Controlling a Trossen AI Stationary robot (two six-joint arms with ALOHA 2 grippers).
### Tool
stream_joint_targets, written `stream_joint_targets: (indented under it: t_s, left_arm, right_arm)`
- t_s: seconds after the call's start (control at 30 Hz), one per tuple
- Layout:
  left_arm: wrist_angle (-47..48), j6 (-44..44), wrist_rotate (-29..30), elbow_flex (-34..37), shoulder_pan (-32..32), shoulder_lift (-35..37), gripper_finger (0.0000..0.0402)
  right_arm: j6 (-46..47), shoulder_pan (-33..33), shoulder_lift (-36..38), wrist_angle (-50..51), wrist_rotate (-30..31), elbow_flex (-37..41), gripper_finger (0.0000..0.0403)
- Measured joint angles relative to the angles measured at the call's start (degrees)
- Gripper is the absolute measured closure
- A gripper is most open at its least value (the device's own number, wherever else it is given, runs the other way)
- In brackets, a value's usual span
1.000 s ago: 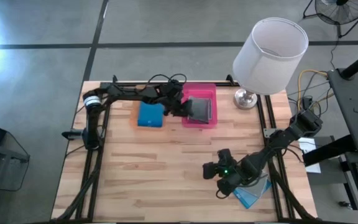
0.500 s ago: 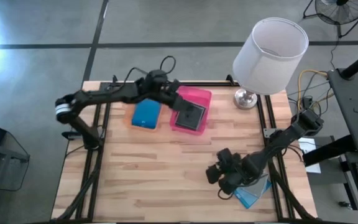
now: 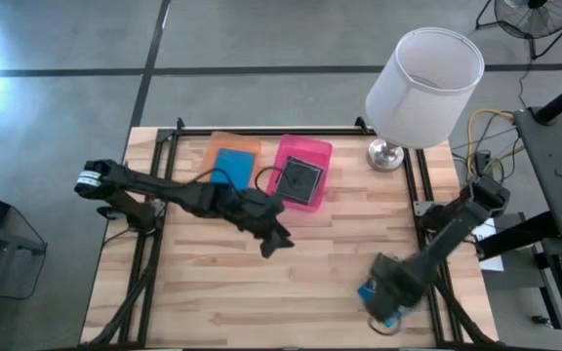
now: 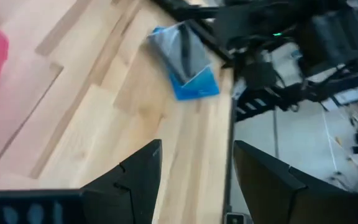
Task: Pick & place jewel cases by type
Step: Put the right black CD case into the pink bin
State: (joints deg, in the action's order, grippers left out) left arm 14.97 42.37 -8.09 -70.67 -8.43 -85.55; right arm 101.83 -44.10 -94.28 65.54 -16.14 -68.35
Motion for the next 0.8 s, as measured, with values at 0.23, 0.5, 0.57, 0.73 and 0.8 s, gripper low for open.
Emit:
stream_joint_targets:
  t_s: [0.23, 0.5, 0.57, 0.73, 0.8]
  left_arm:
    - [-4.5, 7.8, 5.3, 4.7, -2.3, -0.3, 0.0221]
    - [-19.8, 15.4, 1.3, 7.2, -3.4, -4.5, 0.0221]
    - [-20.8, 16.6, -0.3, 6.1, -3.8, -7.0, 0.0221]
    - [-20.9, 16.8, -1.6, 2.9, -4.6, -10.3, 0.0221]
    - [-21.0, 16.7, -1.8, 2.1, -4.8, -10.8, 0.0221]
  right_arm:
    - [31.5, -12.7, 0.2, -0.9, -5.1, 2.3, 0.0177]
    - [35.9, -12.7, 0.3, -12.4, 0.5, 8.8, 0.0177]
    - [36.2, -12.6, 0.3, -13.1, 2.2, 10.3, 0.0177]
    - [30.9, -14.2, 0.1, -17.0, 6.7, 13.5, 0.0177]
    - [24.8, -15.0, 0.1, -20.0, 6.5, 14.4, 0.0177]
